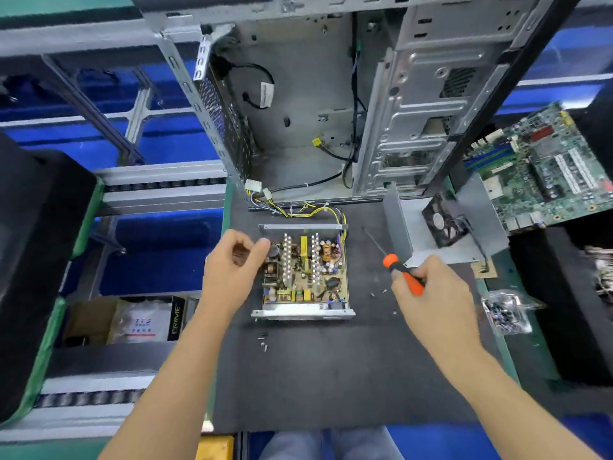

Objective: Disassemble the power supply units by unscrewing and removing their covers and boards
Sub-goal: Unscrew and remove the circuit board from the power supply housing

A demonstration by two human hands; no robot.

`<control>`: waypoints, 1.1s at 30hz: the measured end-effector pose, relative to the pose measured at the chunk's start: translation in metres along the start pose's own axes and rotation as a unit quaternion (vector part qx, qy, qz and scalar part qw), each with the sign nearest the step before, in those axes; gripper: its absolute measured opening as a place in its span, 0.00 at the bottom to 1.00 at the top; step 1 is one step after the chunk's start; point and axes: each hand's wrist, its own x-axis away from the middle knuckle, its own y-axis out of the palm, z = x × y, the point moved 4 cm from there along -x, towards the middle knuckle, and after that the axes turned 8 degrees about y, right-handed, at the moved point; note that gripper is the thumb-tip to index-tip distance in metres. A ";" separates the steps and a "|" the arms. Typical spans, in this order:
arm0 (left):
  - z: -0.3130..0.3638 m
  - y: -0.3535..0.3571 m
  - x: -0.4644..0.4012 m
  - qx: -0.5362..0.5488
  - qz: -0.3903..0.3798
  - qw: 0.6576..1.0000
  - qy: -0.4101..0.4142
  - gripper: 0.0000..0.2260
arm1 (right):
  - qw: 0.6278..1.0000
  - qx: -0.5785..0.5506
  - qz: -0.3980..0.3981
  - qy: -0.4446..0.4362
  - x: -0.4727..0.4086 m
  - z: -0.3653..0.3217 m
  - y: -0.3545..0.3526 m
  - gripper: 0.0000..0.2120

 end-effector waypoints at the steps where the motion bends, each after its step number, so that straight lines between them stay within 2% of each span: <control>1: -0.010 -0.001 0.002 0.011 -0.009 1.000 -0.017 0.09 | 1.000 0.012 0.011 0.004 0.003 0.003 0.009 0.14; 3: -0.026 0.005 0.007 0.036 -0.056 0.997 -0.030 0.21 | 0.999 0.024 0.022 -0.009 0.008 0.003 0.026 0.14; 5: -0.033 0.012 0.011 0.047 -0.103 0.993 -0.031 0.34 | 1.000 0.023 -0.001 -0.015 0.011 0.000 0.042 0.16; 7: -0.035 0.018 0.014 0.045 -0.143 0.988 -0.019 0.42 | 0.999 0.037 -0.029 -0.023 0.012 -0.001 0.056 0.18; 10: -0.037 0.021 0.014 0.036 -0.167 0.985 -0.001 0.40 | 0.990 0.106 -0.056 -0.072 0.011 -0.008 0.064 0.21; 12: -0.038 0.022 0.011 0.063 -0.162 0.985 0.004 0.33 | 0.978 0.158 -0.004 -0.137 0.011 -0.021 0.059 0.20; 14: -0.038 0.024 0.005 0.111 -0.137 0.984 -0.017 0.25 | 0.972 0.149 0.057 -0.169 0.012 -0.044 0.050 0.20; 15: -0.038 0.025 0.001 0.121 -0.116 0.985 -0.031 0.21 | 0.978 0.121 0.037 -0.164 0.009 -0.058 0.048 0.22; 17: -0.037 0.026 -0.009 0.102 -0.083 0.990 -0.049 0.18 | 0.985 0.117 -0.088 -0.091 0.002 -0.085 0.059 0.25; 19: -0.036 0.030 -0.016 0.075 -0.081 0.992 -0.053 0.18 | 0.958 0.213 -0.184 -0.051 -0.001 -0.102 0.073 0.27; 20: -0.035 0.032 -0.018 0.073 -0.081 0.993 -0.052 0.17 | 0.947 0.243 -0.206 -0.046 -0.001 -0.108 0.078 0.26; 24: -0.039 0.034 -0.014 0.129 -0.096 0.986 -0.048 0.27 | 0.939 0.280 -0.188 -0.071 -0.001 -0.116 0.088 0.16; 27: -0.048 0.033 -0.006 0.177 -0.148 0.972 -0.044 0.27 | 0.939 0.290 -0.156 -0.099 0.000 -0.118 0.091 0.12; 30: -0.055 0.029 0.006 0.153 -0.231 0.961 0.005 0.40 | 0.943 0.278 -0.149 -0.102 -0.001 -0.118 0.094 0.12; 33: -0.057 0.023 0.008 0.113 -0.308 0.944 0.015 0.53 | 0.949 0.260 -0.147 -0.100 -0.003 -0.115 0.094 0.12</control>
